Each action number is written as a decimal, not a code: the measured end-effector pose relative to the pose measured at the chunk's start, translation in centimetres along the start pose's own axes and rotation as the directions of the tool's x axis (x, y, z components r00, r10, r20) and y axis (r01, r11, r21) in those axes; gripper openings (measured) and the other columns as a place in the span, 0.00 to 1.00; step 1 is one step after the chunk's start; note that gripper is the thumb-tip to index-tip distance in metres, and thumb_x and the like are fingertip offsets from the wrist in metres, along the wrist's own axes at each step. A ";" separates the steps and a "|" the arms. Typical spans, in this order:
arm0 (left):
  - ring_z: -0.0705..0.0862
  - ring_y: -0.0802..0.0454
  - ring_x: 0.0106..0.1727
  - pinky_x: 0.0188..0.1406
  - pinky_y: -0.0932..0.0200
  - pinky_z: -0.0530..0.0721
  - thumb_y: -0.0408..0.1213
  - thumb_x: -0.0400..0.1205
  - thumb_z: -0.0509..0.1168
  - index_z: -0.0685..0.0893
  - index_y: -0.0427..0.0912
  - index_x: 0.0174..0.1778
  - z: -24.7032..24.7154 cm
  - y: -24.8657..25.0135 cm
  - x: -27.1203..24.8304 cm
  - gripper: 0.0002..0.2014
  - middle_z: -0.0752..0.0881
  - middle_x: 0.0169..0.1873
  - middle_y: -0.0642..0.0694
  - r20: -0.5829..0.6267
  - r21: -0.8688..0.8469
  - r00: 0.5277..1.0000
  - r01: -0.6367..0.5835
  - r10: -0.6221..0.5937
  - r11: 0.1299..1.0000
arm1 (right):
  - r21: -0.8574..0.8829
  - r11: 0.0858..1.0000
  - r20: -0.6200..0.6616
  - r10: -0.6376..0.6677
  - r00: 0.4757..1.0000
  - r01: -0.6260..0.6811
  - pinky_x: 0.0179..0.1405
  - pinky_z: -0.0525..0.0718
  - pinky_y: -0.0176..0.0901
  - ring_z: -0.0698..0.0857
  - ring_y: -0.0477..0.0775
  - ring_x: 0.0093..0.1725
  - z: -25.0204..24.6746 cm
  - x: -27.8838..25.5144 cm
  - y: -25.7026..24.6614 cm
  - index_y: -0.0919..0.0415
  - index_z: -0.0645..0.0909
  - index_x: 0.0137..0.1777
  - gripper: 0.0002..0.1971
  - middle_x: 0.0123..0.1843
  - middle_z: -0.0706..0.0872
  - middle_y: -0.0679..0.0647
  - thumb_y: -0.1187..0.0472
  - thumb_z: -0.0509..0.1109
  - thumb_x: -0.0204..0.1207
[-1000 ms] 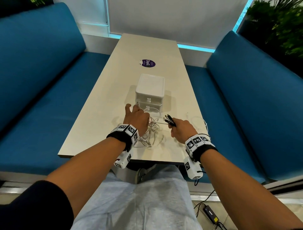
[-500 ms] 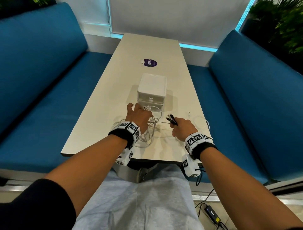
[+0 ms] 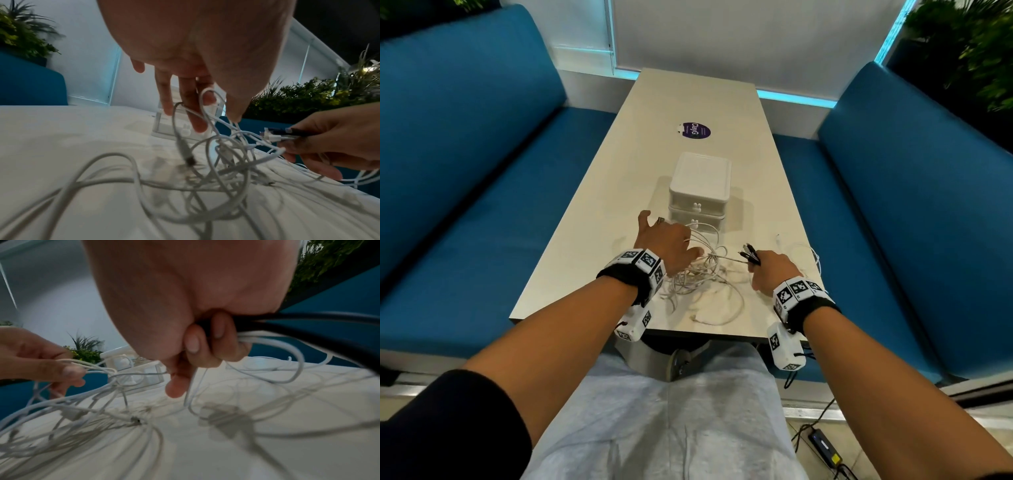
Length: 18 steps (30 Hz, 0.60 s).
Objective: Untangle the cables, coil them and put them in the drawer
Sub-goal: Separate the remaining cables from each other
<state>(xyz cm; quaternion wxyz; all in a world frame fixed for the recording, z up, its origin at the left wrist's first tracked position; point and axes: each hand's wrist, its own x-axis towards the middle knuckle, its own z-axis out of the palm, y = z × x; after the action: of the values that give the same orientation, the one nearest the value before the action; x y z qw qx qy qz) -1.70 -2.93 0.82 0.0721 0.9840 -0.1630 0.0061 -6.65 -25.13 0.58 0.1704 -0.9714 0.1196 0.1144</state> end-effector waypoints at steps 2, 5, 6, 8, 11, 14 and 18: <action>0.82 0.49 0.57 0.77 0.40 0.47 0.55 0.84 0.56 0.81 0.54 0.42 0.5 0.1 0.1 0.13 0.86 0.40 0.57 -0.049 -0.065 0.996 -0.072 0.069 0.995 | 0.057 0.996 0.013 -0.069 0.998 0.068 0.48 0.88 0.53 0.87 0.62 0.46 0.1 -0.1 -0.7 0.50 0.81 0.47 0.07 0.47 0.87 0.58 0.63 0.66 0.74; 0.76 0.48 0.69 0.77 0.42 0.46 0.38 0.85 0.56 0.81 0.59 0.61 1.0 0.7 0.0 0.14 0.86 0.60 0.56 -0.030 -0.123 0.991 -0.130 0.127 0.984 | 0.120 0.981 0.016 -0.153 0.988 0.150 0.45 0.87 0.54 0.87 0.62 0.44 0.3 -0.3 -1.4 0.49 0.79 0.45 0.07 0.42 0.89 0.56 0.62 0.63 0.74; 0.76 0.49 0.69 0.76 0.43 0.45 0.38 0.84 0.58 0.81 0.59 0.60 1.1 1.0 0.1 0.14 0.86 0.60 0.57 -0.037 -0.145 0.992 -0.123 0.119 0.982 | 0.138 0.975 0.012 -0.177 0.984 0.173 0.45 0.87 0.54 0.87 0.61 0.44 0.4 -0.4 -1.6 0.49 0.79 0.45 0.07 0.41 0.89 0.55 0.62 0.62 0.74; 0.76 0.51 0.68 0.74 0.45 0.44 0.43 0.81 0.63 0.81 0.58 0.55 1.3 1.6 0.0 0.09 0.86 0.55 0.60 -0.054 -0.177 0.993 -0.115 0.107 0.977 | 0.195 0.960 -0.008 -0.202 0.979 0.199 0.44 0.86 0.51 0.87 0.59 0.43 0.3 -0.6 -1.8 0.50 0.79 0.45 0.07 0.38 0.90 0.52 0.62 0.61 0.75; 0.76 0.53 0.65 0.73 0.42 0.46 0.46 0.77 0.65 0.81 0.58 0.50 1.5 2.3 -0.2 0.07 0.87 0.46 0.61 -0.050 -0.151 0.992 -0.119 0.113 0.981 | 0.263 0.936 -0.043 -0.232 0.972 0.235 0.42 0.83 0.46 0.87 0.52 0.41 0.2 -0.8 -2.1 0.52 0.79 0.46 0.09 0.31 0.90 0.50 0.64 0.59 0.79; 0.75 0.49 0.64 0.72 0.40 0.51 0.43 0.75 0.63 0.83 0.56 0.46 1.4 2.6 -0.2 0.07 0.87 0.43 0.59 -0.032 -0.025 0.993 -0.115 0.114 0.993 | 0.260 0.937 -0.056 -0.228 0.972 0.234 0.40 0.82 0.46 0.86 0.50 0.39 0.0 -0.8 -2.2 0.51 0.79 0.45 0.09 0.30 0.89 0.49 0.63 0.58 0.79; 0.68 0.44 0.69 0.71 0.42 0.54 0.37 0.73 0.67 0.80 0.56 0.45 1.2 2.7 -0.5 0.09 0.81 0.48 0.57 0.061 0.055 0.984 -0.171 0.167 0.984 | 0.153 0.972 -0.033 -0.177 0.984 0.180 0.44 0.87 0.53 0.86 0.58 0.42 -0.2 -0.5 -2.2 0.46 0.76 0.40 0.07 0.38 0.89 0.52 0.60 0.60 0.73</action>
<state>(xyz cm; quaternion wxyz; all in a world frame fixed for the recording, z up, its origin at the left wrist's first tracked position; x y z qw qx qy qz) -3.03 -5.48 -0.03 0.0370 0.9681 -0.2476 -0.0107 -6.47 -23.11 1.50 0.2542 -0.9630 0.0417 0.0796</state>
